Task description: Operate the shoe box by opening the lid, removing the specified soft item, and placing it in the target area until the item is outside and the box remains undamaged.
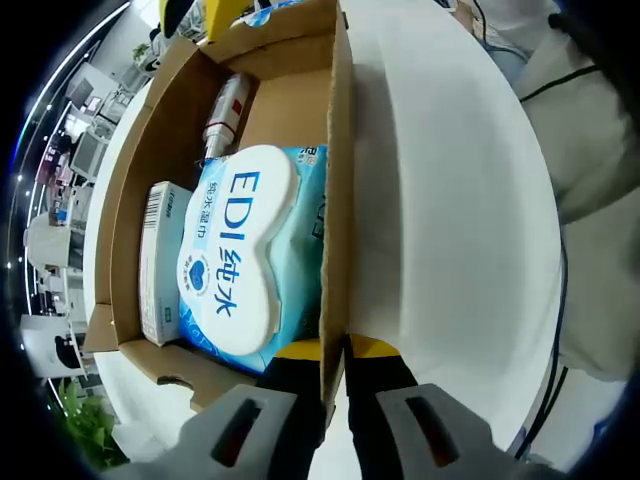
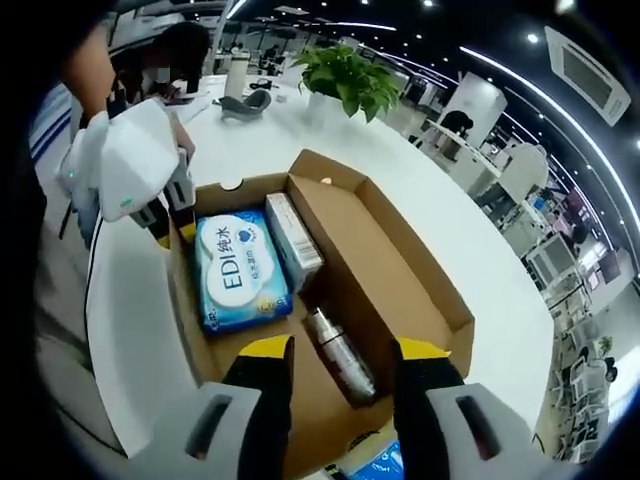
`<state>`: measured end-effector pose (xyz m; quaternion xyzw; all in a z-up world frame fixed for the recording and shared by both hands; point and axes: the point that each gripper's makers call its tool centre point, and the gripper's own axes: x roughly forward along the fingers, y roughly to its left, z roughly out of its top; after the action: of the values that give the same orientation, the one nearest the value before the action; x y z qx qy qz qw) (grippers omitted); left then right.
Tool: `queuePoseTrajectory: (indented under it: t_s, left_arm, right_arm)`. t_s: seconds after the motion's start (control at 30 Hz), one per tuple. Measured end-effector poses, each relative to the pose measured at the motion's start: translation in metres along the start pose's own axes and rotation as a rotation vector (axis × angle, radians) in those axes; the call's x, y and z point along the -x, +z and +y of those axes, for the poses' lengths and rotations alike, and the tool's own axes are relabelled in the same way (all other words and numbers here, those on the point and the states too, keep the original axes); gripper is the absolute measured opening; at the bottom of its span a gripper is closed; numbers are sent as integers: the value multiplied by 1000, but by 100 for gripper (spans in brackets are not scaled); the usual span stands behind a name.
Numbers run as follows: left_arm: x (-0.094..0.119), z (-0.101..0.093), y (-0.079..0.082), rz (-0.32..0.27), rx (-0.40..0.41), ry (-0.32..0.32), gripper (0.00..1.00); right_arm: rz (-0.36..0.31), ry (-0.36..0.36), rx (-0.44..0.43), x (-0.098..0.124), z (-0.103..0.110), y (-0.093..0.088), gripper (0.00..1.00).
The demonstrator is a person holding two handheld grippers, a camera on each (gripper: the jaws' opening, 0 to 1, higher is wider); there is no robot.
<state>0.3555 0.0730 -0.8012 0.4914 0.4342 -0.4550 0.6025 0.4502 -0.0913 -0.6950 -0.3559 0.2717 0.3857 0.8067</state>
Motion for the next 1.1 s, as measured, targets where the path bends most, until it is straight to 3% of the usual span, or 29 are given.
queuePoseTrajectory:
  t_s: [0.4,0.6,0.73,1.1]
  left_arm:
    - [-1,0,-1,1,1,1,5]
    - [0,0,0,1,-1,0,5]
    - [0,0,0,1,-2,0,5]
    - [0,0,0,-1,-1,4,5]
  right_arm:
    - [1,-15,-7,-13,-5,2,32]
    - [-6,-12,-25,-19,3,-3,30]
    - [70,15,16,-31,5,-19,30]
    - [170,28,94,-54,0,-46,27]
